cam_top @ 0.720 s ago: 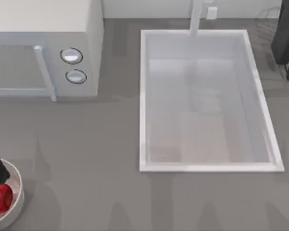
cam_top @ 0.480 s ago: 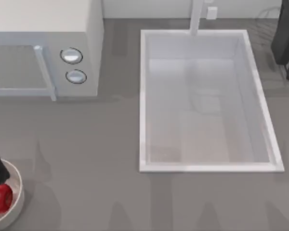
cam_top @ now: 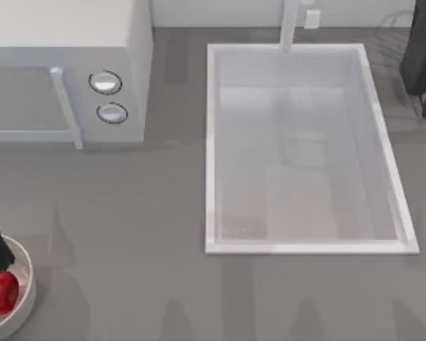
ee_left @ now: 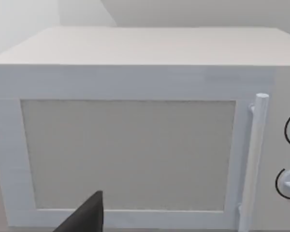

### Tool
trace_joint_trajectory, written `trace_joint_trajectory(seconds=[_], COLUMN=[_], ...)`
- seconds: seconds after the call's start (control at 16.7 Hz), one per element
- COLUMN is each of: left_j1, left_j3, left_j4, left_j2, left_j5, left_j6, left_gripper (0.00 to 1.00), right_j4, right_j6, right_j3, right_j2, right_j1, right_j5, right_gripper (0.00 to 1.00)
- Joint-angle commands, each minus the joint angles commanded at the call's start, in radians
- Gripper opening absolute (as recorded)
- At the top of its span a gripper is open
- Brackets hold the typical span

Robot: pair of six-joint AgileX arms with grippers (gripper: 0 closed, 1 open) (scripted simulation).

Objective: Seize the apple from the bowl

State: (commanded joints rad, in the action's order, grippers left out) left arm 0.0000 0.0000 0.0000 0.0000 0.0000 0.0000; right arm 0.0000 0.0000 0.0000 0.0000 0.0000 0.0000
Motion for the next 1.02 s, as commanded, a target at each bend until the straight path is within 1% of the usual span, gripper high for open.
trace_joint_trajectory(seconds=[0.72, 0.84, 1.02], left_j1=[0.0, -0.001, -0.006], left_j3=[0.001, 0.031, 0.134], left_j4=[-0.001, -0.034, -0.158], left_j2=[0.001, 0.035, 0.164], left_j5=[0.0, 0.0, 0.0], left_j6=[0.0, -0.001, -0.003], left_gripper=[1.0, 1.0, 1.0], right_j4=[0.0, 0.0, 0.0], right_j6=[0.0, 0.0, 0.0], right_j3=[0.0, 0.0, 0.0], right_j2=[0.0, 0.0, 0.0], right_j1=[0.0, 0.0, 0.0], right_j5=[0.0, 0.0, 0.0], right_gripper=[1.0, 1.0, 1.0])
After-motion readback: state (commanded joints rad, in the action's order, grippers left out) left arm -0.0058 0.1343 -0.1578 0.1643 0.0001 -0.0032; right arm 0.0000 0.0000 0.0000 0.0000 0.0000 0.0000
